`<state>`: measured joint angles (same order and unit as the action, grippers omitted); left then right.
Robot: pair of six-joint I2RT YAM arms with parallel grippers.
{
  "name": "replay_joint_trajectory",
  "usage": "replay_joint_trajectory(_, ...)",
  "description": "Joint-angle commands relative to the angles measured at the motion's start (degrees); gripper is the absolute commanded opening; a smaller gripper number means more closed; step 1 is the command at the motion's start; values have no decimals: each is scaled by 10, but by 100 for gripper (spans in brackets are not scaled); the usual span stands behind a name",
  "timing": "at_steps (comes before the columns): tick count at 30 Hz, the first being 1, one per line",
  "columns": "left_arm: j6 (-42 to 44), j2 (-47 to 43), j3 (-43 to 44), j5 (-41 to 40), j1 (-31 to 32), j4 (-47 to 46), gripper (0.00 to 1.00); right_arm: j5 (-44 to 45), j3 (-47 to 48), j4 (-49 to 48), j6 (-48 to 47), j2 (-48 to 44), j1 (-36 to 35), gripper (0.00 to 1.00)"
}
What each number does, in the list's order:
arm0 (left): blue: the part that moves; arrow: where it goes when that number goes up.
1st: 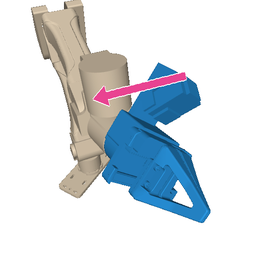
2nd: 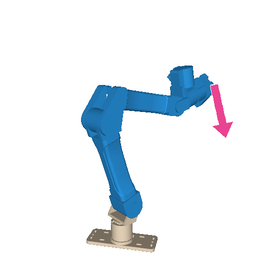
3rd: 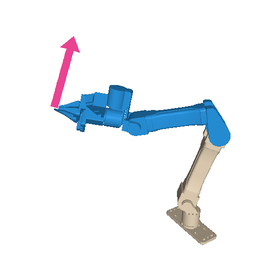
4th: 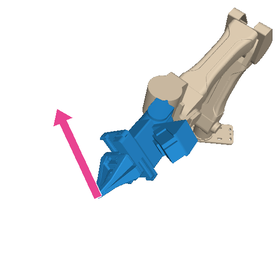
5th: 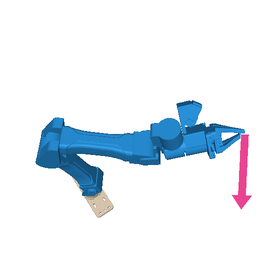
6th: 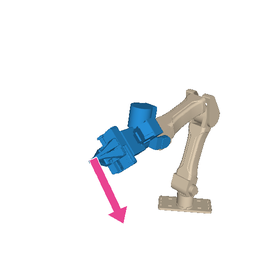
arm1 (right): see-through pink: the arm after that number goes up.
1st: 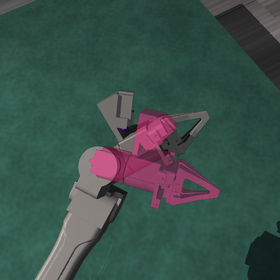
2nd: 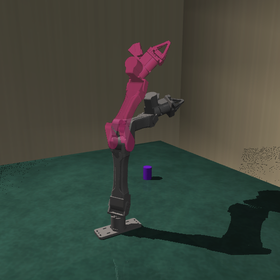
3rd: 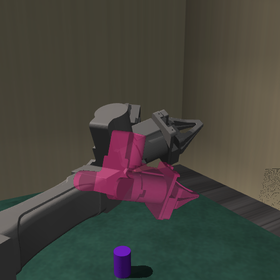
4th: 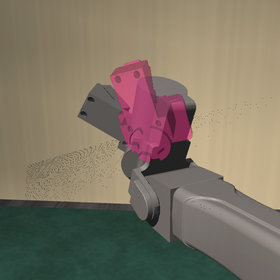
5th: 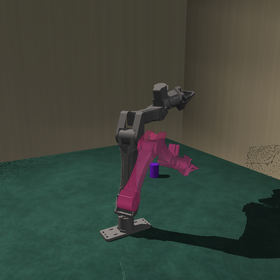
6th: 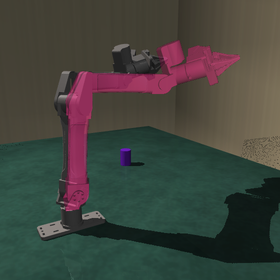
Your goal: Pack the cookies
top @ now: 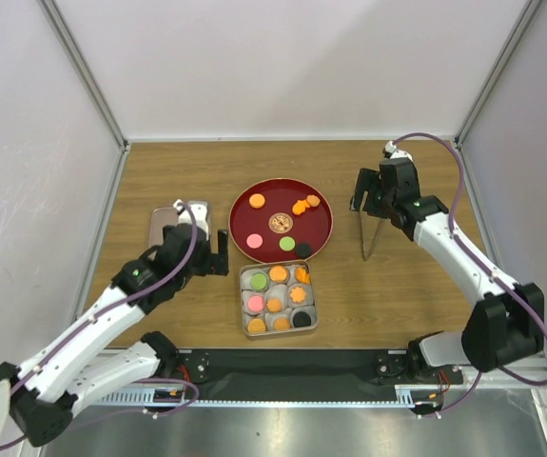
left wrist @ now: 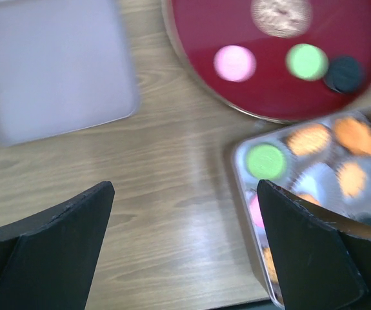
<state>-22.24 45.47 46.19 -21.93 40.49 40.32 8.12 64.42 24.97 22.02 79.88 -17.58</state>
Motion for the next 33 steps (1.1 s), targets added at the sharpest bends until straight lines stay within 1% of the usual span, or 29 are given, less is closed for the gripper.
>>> replay_joint_trajectory(1,-41,50,47,-56,-44,16,100,-41,-17,-1,-7,-39,-7,79)
replay_joint_trajectory(2,-45,63,57,-51,-65,14,100,-47,-25,-2,-8,-48,-8,79)
replay_joint_trajectory(3,-47,73,59,-42,-113,9,100,-59,-30,-4,-14,-61,-7,79)
replay_joint_trajectory(4,-54,92,61,-3,-143,2,100,-66,-35,-15,-17,-67,-6,79)
replay_joint_trajectory(5,-56,101,61,17,-173,-14,100,-71,-40,-18,-18,-70,-7,79)
replay_joint_trajectory(6,-61,109,58,40,-229,-22,99,-92,-46,-20,-19,-72,-7,78)
replay_joint_trajectory(8,-82,139,44,92,-282,-49,98,-122,-54,-35,-20,-75,-9,77)
replay_joint_trajectory(9,-89,153,40,107,-331,-57,97,-129,-62,-45,-20,-71,-10,77)
replay_joint_trajectory(11,-113,189,31,125,-374,-80,94,-140,-65,-50,-21,-66,-10,76)
replay_joint_trajectory(13,-120,215,34,121,-425,-102,92,-153,-69,-60,-19,-63,-10,75)
replay_joint_trajectory(14,-121,245,46,93,-435,-105,92,-166,-72,-62,-18,-65,-10,75)
replay_joint_trajectory(17,-126,293,70,74,-458,-119,91,-180,-85,-74,-16,-75,-6,75)
replay_joint_trajectory(18,-139,326,76,77,-473,-118,91,-181,-87,-74,-16,-77,-4,75)
replay_joint_trajectory(21,-166,370,91,103,-511,-118,86,-189,-95,-77,-15,-88,1,75)
replay_joint_trajectory(24,-208,392,101,109,-533,-116,84,-190,-103,-81,-15,-95,3,75)
replay_joint_trajectory(25,-234,405,101,113,-537,-111,81,-189,-105,-80,-15,-95,2,75)
replay_joint_trajectory(27,-271,412,98,117,-538,-110,80,-189,-108,-81,-15,-97,4,75)
replay_joint_trajectory(29,-304,414,85,116,-538,-103,77,-192,-109,-82,-15,-97,4,75)
replay_joint_trajectory(33,-395,400,54,108,-535,-91,73,-190,-112,-84,-14,-100,4,75)
